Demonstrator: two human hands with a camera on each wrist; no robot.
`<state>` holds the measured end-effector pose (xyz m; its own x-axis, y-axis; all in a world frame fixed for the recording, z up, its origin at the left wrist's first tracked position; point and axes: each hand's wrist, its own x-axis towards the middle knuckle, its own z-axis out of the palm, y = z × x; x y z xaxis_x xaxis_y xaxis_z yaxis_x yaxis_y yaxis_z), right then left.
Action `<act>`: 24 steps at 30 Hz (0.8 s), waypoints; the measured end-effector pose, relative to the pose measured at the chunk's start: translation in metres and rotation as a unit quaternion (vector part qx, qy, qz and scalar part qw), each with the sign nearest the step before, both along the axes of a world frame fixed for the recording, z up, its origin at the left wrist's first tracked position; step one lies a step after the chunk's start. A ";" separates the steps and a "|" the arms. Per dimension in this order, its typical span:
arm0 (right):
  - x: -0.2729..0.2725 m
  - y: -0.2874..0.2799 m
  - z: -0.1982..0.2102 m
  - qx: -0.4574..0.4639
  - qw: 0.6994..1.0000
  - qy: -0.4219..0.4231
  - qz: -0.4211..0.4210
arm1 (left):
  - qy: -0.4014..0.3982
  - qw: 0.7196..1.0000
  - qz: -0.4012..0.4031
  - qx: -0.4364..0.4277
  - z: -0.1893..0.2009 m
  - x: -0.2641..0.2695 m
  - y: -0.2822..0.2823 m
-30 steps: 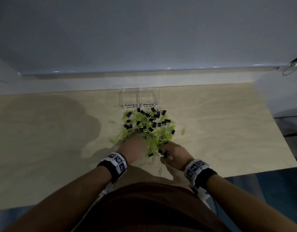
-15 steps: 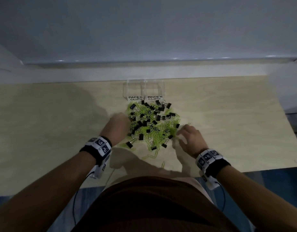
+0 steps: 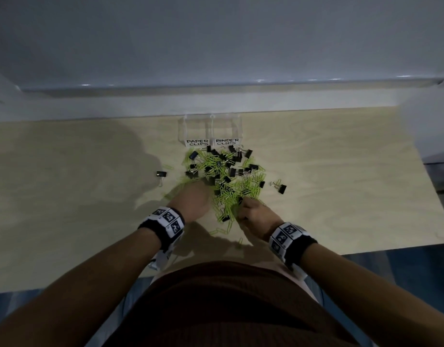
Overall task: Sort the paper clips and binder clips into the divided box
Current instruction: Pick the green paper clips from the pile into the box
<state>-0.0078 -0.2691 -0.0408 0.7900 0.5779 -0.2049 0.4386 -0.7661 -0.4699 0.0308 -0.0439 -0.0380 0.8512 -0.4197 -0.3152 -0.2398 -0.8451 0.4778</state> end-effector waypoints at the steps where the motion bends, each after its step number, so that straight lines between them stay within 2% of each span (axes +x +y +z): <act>1: 0.000 -0.001 0.003 0.014 1.000 -0.003 0.002 | -0.006 1.000 0.015 -0.016 0.002 0.000 0.005; 4: -0.001 -0.011 0.013 0.053 0.998 0.011 -0.017 | -0.034 0.997 0.060 -0.045 0.005 0.003 0.023; 9: 0.016 -0.054 0.006 0.065 0.982 0.012 -0.179 | -0.079 0.988 0.123 -0.042 -0.002 0.011 0.054; 13: 0.027 -0.070 0.007 0.020 0.974 -0.003 -0.225 | -0.139 0.987 0.084 -0.008 0.001 0.013 0.038; 15: 0.027 -0.062 0.010 -0.003 0.977 -0.024 -0.214 | -0.109 0.994 0.018 -0.025 0.007 0.009 0.017; 17: 0.023 -0.045 0.013 0.013 0.985 -0.045 -0.165 | -0.027 0.997 -0.074 -0.023 0.010 0.001 -0.007; 20: 0.015 -0.020 0.013 0.041 0.997 -0.027 -0.067 | 0.044 0.983 -0.179 0.017 0.004 -0.010 -0.033; 22: 0.011 -0.008 0.008 0.034 0.999 -0.008 -0.026 | 0.049 0.979 -0.192 0.046 -0.003 -0.014 -0.041; 24: 0.011 -0.001 0.002 0.026 0.999 0.002 -0.018 | 0.050 0.982 -0.172 0.064 -0.008 -0.014 -0.043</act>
